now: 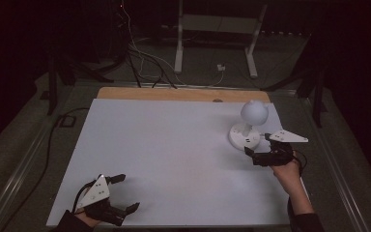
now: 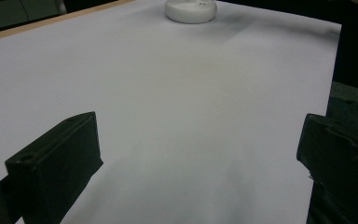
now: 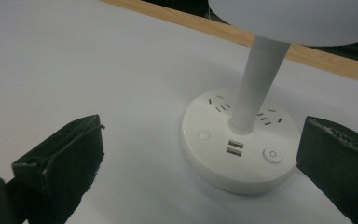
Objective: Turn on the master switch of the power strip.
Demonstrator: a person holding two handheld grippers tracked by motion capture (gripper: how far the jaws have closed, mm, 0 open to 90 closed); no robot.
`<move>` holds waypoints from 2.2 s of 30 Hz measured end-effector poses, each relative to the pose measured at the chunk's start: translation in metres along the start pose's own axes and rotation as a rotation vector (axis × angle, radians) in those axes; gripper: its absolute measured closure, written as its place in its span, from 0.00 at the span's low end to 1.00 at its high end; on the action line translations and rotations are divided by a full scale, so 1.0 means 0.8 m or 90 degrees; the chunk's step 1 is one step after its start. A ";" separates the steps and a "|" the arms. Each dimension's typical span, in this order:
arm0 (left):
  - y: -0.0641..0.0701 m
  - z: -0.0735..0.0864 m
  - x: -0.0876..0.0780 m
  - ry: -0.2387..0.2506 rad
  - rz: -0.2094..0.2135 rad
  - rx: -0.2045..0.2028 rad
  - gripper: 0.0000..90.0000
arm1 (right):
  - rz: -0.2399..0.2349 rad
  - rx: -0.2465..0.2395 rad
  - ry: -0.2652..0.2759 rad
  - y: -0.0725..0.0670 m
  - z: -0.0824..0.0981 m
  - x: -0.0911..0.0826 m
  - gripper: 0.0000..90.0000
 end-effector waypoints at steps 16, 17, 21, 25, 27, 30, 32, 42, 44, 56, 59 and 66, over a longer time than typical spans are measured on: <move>0.000 0.001 0.000 -0.001 0.002 -0.004 0.00 | 0.041 0.033 -0.023 0.032 0.014 0.023 0.00; 0.000 0.001 0.000 -0.001 0.002 -0.004 0.00 | 0.041 0.033 -0.023 0.032 0.014 0.023 0.00; 0.000 0.001 0.000 -0.002 0.002 -0.003 0.00 | 0.060 0.039 -0.025 0.043 0.021 0.029 0.07; 0.000 0.001 0.000 -0.002 0.003 -0.004 0.00 | 0.086 0.045 -0.028 0.051 0.025 0.032 0.18; 0.000 0.002 0.000 -0.002 0.003 -0.004 0.00 | 0.096 0.048 -0.029 0.056 0.026 0.034 0.22; -0.001 0.002 0.000 -0.002 0.002 -0.004 0.00 | 0.122 0.046 -0.030 0.062 0.027 0.035 0.33; -0.001 0.002 0.001 -0.003 0.003 -0.005 0.00 | 0.132 0.043 -0.032 0.065 0.027 0.037 0.41; -0.001 0.002 0.000 -0.001 0.004 -0.010 0.00 | 0.148 0.040 -0.040 0.070 0.029 0.045 0.62; -0.001 0.002 0.001 -0.002 0.003 -0.011 0.00 | 0.153 0.037 -0.041 0.071 0.029 0.046 0.65; -0.001 0.002 0.001 -0.001 0.006 -0.009 0.00 | 0.157 0.025 -0.045 0.069 0.030 0.054 0.87; -0.001 0.002 0.001 -0.003 0.006 -0.010 0.00 | 0.156 0.027 -0.050 0.070 0.031 0.057 0.91; 0.000 0.002 0.001 -0.001 0.010 -0.010 0.00 | 0.149 0.025 -0.062 0.069 0.035 0.065 1.00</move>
Point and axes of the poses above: each handheld gripper's, and its own axes: x roughly forward along the jaws, z roughly out of its underside, y roughly to its right, the point moved 8 cm from there along x, roughly forward along the jaws, and after that the axes turned 1 degree about -x, right-handed, at the moved point
